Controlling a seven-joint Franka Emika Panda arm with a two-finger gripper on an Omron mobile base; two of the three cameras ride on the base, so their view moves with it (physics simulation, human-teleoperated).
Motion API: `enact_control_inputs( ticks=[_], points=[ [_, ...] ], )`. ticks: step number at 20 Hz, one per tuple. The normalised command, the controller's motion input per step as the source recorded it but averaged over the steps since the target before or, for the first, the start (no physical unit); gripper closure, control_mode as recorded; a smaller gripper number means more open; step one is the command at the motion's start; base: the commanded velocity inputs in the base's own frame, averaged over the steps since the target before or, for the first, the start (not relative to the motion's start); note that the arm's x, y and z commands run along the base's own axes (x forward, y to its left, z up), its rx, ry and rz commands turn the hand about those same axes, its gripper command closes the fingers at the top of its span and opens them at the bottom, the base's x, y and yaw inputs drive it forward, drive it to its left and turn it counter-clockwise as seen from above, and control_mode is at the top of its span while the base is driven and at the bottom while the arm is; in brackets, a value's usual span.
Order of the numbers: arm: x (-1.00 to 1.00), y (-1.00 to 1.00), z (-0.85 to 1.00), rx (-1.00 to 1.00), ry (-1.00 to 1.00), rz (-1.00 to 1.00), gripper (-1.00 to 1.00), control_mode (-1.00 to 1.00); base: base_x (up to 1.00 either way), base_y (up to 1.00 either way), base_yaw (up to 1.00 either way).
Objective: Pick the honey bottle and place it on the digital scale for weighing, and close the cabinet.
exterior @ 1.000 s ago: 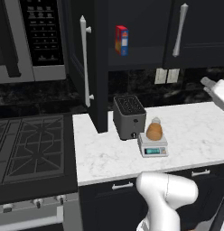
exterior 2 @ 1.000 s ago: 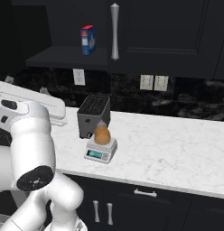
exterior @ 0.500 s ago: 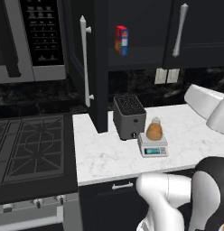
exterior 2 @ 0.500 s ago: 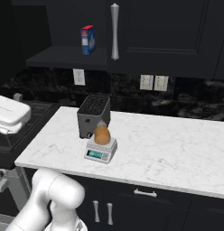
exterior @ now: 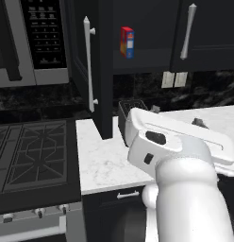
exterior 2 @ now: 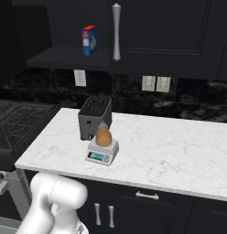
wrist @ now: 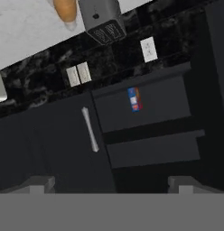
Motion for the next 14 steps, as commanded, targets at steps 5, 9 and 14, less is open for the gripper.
enact_control_inputs(
  ticks=[5, 9, 14],
  points=[
    [-0.04, 1.0, -0.75, -0.07, -0.24, -0.34, -1.0, -1.0, 0.0, 0.0, 0.0],
    [0.05, 1.0, -0.99, -0.07, -0.21, -0.36, -1.0, -1.0, 0.0, 0.0, 0.0],
    [0.89, 1.0, -0.94, 0.0, -0.21, -0.33, -1.0, -1.0, 0.0, 0.0, 0.0]
  ],
)
